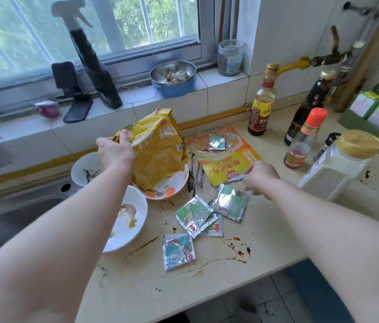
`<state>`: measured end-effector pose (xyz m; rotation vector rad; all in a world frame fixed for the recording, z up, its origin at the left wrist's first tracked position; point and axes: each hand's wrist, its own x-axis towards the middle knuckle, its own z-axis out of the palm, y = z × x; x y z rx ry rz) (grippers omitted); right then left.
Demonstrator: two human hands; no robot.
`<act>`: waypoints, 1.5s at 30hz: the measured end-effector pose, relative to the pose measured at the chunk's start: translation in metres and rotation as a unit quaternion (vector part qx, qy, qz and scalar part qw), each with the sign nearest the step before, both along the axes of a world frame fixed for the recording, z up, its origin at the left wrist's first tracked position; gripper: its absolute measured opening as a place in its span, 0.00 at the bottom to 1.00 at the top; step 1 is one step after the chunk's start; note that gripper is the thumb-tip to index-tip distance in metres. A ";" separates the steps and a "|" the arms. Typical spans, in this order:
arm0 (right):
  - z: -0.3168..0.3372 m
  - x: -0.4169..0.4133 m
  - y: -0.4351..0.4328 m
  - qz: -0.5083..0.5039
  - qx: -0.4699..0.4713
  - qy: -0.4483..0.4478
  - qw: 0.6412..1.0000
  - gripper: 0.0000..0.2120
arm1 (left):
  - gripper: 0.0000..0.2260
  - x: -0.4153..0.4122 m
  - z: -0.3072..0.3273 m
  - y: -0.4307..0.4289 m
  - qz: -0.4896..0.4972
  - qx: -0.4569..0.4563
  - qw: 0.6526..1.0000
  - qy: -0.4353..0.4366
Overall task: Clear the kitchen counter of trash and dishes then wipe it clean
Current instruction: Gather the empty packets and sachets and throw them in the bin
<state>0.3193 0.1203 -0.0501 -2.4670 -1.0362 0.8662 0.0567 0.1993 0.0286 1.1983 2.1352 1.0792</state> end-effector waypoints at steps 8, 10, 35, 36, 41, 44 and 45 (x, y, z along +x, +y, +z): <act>0.002 0.014 0.043 -0.140 0.098 0.142 0.975 0.12 | 0.21 0.007 -0.001 0.019 0.058 0.037 0.998 -0.007; 0.003 0.021 0.058 -0.136 0.105 0.153 0.973 0.14 | 0.21 0.008 -0.002 0.025 0.072 0.037 0.997 -0.009; -0.036 0.070 0.113 -0.087 0.035 0.068 0.993 0.20 | 0.23 0.065 -0.031 0.068 0.063 -0.005 0.994 -0.094; -0.038 0.069 0.112 -0.079 0.014 0.061 0.995 0.22 | 0.24 0.068 -0.031 0.068 0.057 -0.009 0.994 -0.096; -0.052 0.067 0.104 -0.067 -0.028 0.040 0.997 0.24 | 0.38 0.074 -0.036 0.064 0.038 -0.053 0.986 -0.151; -0.056 0.066 0.102 -0.061 -0.030 0.037 0.997 0.25 | 0.52 0.070 -0.050 0.065 0.035 -0.059 0.977 -0.202; -0.055 0.066 0.102 -0.061 -0.029 0.039 0.997 0.25 | 0.55 0.067 -0.058 0.067 0.036 -0.061 0.977 -0.200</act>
